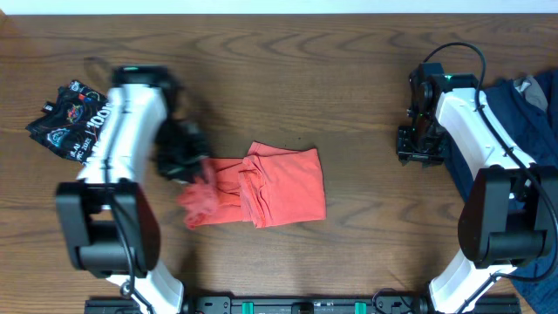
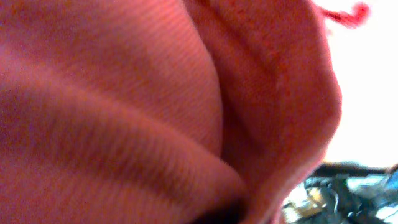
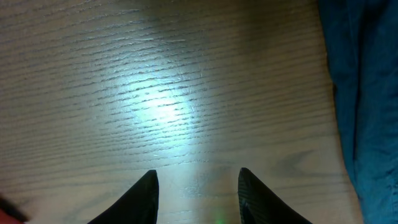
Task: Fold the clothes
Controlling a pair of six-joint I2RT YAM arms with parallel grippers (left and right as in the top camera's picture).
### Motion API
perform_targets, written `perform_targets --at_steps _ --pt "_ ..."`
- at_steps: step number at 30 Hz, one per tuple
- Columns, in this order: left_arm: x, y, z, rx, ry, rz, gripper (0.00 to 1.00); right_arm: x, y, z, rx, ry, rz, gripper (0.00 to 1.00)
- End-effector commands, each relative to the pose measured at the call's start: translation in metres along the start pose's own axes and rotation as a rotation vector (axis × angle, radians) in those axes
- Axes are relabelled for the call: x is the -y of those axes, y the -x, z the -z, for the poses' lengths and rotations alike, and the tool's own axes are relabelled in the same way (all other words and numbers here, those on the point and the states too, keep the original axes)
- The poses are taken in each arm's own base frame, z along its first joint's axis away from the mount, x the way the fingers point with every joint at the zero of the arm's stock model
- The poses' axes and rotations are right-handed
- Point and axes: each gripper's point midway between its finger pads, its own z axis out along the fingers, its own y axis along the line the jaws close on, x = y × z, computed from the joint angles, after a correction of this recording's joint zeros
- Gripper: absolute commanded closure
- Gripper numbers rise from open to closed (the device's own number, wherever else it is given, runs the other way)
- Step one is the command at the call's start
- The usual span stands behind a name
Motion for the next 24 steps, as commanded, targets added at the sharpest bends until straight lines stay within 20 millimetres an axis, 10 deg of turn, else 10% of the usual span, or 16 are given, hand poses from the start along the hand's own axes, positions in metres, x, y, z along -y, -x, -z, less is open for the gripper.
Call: perform_targets --at_steps 1,16,20,24 --pt "0.055 -0.021 -0.008 -0.005 -0.062 -0.156 0.94 0.005 0.001 0.001 0.004 -0.008 0.007 0.60" --pt "0.144 -0.047 -0.047 0.092 -0.047 -0.317 0.94 0.005 0.001 0.001 0.006 -0.007 0.014 0.59" --pt "0.150 -0.054 -0.052 0.092 -0.038 -0.351 0.42 0.004 0.001 0.001 0.005 0.000 0.014 0.59" --pt "0.153 -0.051 -0.049 0.108 -0.046 -0.416 0.38 0.003 0.001 0.001 0.004 0.001 0.015 0.58"
